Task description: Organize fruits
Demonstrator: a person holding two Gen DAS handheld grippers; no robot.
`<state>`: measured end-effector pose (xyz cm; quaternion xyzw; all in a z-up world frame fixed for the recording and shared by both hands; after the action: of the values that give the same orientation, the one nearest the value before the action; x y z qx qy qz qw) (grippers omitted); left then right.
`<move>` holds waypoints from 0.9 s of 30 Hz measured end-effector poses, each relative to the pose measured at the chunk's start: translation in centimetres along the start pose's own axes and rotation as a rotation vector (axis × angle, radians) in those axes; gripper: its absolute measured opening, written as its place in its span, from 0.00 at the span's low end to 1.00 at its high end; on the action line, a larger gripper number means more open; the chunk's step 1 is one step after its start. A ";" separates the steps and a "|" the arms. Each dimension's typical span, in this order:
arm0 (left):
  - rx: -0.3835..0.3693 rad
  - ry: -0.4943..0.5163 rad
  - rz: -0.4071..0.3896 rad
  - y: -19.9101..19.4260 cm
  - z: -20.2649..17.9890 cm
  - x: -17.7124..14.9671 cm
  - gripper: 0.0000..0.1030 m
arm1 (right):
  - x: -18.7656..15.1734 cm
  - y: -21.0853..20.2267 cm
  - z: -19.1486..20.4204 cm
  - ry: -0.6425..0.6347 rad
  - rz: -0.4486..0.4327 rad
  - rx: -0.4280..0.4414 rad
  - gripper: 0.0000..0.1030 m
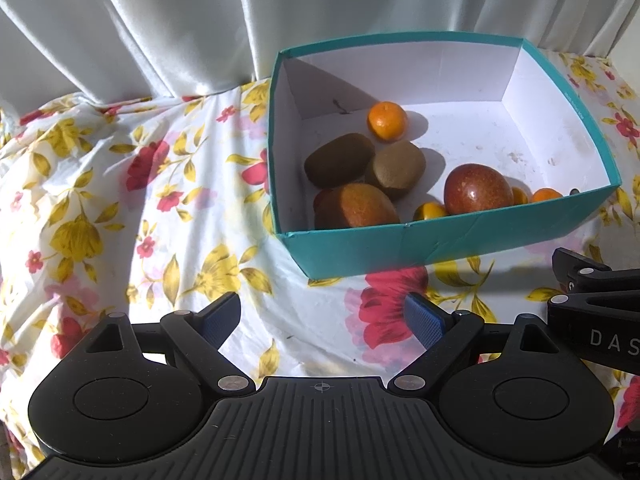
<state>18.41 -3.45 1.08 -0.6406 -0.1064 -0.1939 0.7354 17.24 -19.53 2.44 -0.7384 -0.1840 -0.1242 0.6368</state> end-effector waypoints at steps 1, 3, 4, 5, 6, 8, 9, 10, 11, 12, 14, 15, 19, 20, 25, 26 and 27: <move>0.000 0.000 0.000 0.0 0.0 0.0 0.90 | 0.0 0.0 0.0 -0.002 0.000 -0.002 1.00; 0.000 0.001 0.002 0.0 -0.1 0.0 0.90 | 0.0 -0.1 -0.1 -0.005 0.001 -0.007 1.00; -0.001 0.001 0.001 0.0 -0.1 0.0 0.90 | 0.0 -0.1 -0.1 -0.006 0.000 -0.008 1.00; -0.002 0.000 0.003 0.0 -0.1 0.0 0.90 | -0.1 0.0 -0.1 -0.007 0.000 -0.008 1.00; -0.002 0.001 0.003 0.0 -0.1 0.0 0.90 | 0.0 0.0 -0.1 -0.006 0.001 -0.008 1.00; -0.002 0.000 0.004 0.1 -0.1 0.0 0.90 | -0.1 0.0 -0.2 -0.004 0.002 -0.006 1.00; -0.002 0.000 0.006 0.1 -0.1 -0.1 0.90 | -0.1 0.1 -0.3 -0.003 0.003 -0.005 1.00; -0.002 -0.001 0.009 0.2 -0.1 -0.1 0.90 | -0.1 0.1 -0.3 -0.002 0.003 -0.004 1.00; -0.002 0.000 0.010 0.2 -0.1 -0.1 0.90 | -0.1 0.2 -0.4 -0.002 0.005 -0.002 1.00; -0.002 0.000 0.011 0.2 -0.2 -0.1 0.90 | -0.1 0.3 -0.4 -0.001 0.006 -0.003 1.00; 0.000 0.004 0.012 0.3 -0.2 -0.1 0.90 | -0.1 0.4 -0.4 -0.002 0.008 -0.004 1.00; 0.001 0.006 0.013 0.4 -0.3 -0.1 0.90 | -0.1 0.5 -0.4 -0.002 0.010 -0.006 1.00; -0.002 0.007 0.020 0.6 -0.3 -0.2 0.90 | -0.2 0.7 -0.4 -0.003 0.013 -0.009 1.00; -0.001 0.007 0.020 0.6 -0.3 -0.2 0.90 | -0.2 0.7 -0.4 -0.002 0.014 -0.008 1.00; 0.000 0.012 0.018 0.7 -0.4 -0.2 0.90 | -0.3 0.9 -0.5 -0.001 0.016 -0.007 1.00; -0.001 0.013 0.018 0.7 -0.5 -0.2 0.90 | -0.3 0.9 -0.5 -0.002 0.017 -0.007 1.00; -0.001 0.014 0.019 0.7 -0.5 -0.2 0.90 | -0.3 1.0 -0.5 -0.001 0.018 -0.008 1.00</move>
<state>18.47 -3.82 0.26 -0.6405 -0.0953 -0.1915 0.7376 17.40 -20.21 1.54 -0.7426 -0.1771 -0.1188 0.6349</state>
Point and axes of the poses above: each gripper's, at about its wrist camera, not at the fingertips, and y roughly the way its jaws point, z to its left, x to its top, the point moved 8 cm from there along y, roughly the way its jaws point, and after that the axes turned 3 degrees about -z, right-handed, at the moved point
